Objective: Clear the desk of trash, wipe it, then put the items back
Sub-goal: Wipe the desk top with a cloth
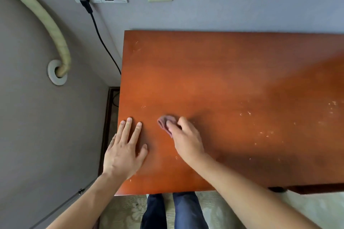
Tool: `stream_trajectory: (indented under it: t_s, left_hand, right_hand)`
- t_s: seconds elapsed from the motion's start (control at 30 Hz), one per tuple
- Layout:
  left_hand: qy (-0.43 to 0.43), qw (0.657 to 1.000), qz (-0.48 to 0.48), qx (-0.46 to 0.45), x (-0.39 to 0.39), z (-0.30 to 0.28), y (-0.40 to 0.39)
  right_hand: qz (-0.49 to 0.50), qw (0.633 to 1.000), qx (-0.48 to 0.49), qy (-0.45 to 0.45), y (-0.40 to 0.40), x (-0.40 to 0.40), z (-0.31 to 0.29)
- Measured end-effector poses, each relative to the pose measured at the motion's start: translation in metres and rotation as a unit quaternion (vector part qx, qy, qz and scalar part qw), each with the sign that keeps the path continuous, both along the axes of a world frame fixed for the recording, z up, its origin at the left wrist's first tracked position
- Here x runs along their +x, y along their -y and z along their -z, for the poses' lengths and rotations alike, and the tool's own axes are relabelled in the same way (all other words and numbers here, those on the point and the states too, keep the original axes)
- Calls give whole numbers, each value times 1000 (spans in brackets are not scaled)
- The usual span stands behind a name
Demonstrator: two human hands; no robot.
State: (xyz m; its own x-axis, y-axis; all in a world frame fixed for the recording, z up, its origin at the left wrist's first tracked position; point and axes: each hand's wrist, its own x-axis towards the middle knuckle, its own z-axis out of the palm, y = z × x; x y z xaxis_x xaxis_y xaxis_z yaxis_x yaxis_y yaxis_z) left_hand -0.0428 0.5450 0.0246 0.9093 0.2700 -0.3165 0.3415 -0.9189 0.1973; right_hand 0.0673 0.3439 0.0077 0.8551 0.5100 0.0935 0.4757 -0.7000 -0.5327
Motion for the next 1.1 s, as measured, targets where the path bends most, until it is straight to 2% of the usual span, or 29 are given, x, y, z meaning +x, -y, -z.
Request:
stream_trajectory:
  t_s: [0.1, 0.17, 0.23, 0.27, 0.33, 0.37, 0.47, 0.53, 0.67, 0.73, 0.8, 0.83, 0.87, 0.9, 1.0, 1.1]
  left_hand:
    - [30, 999, 6, -31, -4, 5, -7]
    - [45, 998, 7, -45, -6, 7, -10]
    - [60, 997, 10, -54, -8, 9, -12]
    - [64, 996, 15, -54, -9, 11, -13]
    - [67, 996, 26, -54, -11, 11, -17]
    - [68, 996, 29, -56, -11, 12, -18]
    - [78, 995, 31, -61, -12, 14, -19]
    - [78, 994, 29, -66, -12, 13, -18]
    - [102, 990, 24, -97, -12, 10, -22]
    - [113, 987, 23, -116, -13, 7, -27]
    - [117, 984, 24, -128, -13, 6, -32]
    - [119, 984, 24, -132, -14, 6, -32]
    - [120, 984, 23, -133, -14, 7, -33]
    - [120, 984, 22, -132, -14, 8, -32]
    - [121, 984, 16, -126, -15, 11, -32]
    - [112, 985, 24, -128, -15, 11, -33]
  right_hand:
    - [-100, 995, -17, -22, 26, -49, -2]
    - [-75, 994, -48, -66, 42, -39, -15]
    - [11, 994, -74, -85, 61, -7, -25]
    - [95, 984, -72, -130, 67, 16, -34]
    - [267, 947, 24, -180, 76, 66, -45]
    - [312, 934, 45, -169, 78, 89, -46]
    - [346, 932, 5, -110, 64, 126, -38]
    - [344, 934, 22, -98, 36, 110, -21]
    - [149, 985, 19, -85, -35, -14, -24]
    - [42, 995, 32, -79, -46, -74, -25]
    - [-60, 996, -17, -61, -33, -95, -18]
    - [-57, 995, -31, -76, -19, -92, -16]
    - [-10, 995, -34, -92, -3, -83, -22]
    - [53, 993, -92, -43, 19, -68, -25]
    - [281, 951, -124, -35, 82, -8, -36]
    - [372, 921, -110, -42, 91, 41, -32]
